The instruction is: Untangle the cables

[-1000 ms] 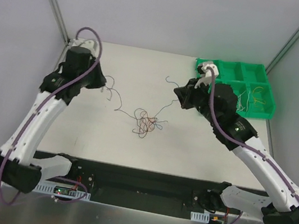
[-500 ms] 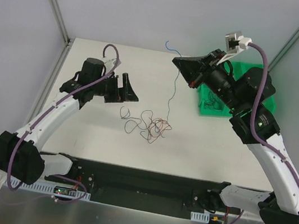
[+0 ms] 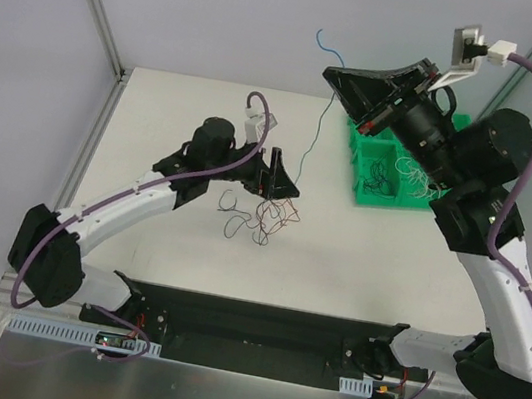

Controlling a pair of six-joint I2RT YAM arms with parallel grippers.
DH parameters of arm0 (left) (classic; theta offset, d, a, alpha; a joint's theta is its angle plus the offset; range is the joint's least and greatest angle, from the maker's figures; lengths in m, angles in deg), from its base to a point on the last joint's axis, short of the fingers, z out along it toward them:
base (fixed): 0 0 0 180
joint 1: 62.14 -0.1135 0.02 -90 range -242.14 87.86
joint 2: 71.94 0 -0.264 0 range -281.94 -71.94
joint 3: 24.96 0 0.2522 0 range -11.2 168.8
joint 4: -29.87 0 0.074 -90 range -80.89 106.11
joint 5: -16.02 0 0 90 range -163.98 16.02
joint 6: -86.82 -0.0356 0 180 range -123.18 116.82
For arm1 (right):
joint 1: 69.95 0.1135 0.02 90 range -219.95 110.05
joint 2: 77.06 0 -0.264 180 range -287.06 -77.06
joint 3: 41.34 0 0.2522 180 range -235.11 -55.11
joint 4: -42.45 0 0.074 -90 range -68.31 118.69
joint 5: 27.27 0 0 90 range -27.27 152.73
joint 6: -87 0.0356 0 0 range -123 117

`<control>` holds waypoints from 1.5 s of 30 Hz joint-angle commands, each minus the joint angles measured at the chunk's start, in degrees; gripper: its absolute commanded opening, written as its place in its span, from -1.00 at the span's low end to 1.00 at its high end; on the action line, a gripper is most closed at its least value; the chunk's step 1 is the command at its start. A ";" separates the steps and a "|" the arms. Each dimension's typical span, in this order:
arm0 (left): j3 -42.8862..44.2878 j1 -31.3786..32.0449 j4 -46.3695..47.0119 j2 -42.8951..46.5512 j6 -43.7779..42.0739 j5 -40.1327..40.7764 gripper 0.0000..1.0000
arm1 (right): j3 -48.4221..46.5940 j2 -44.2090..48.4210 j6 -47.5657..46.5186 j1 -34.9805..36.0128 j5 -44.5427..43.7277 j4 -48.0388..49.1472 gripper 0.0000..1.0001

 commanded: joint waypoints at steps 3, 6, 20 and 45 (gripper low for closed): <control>2.05 0.70 7.24 -9.16 5.09 4.08 0.36 | -7.52 -0.72 4.08 0.11 0.64 4.51 -1.00; 6.35 0.18 -0.67 -15.65 5.62 7.61 0.14 | -10.42 -0.98 4.26 0.11 1.00 4.07 -0.99; -12.70 -13.97 -7.80 -2.25 8.18 9.65 0.14 | 1.05 9.64 -12.96 0.11 -15.05 -1.91 -1.00; 13.48 -13.97 -23.53 0.23 -9.75 -8.03 0.94 | -9.81 -14.41 -27.91 -20.45 -29.41 4.68 -1.00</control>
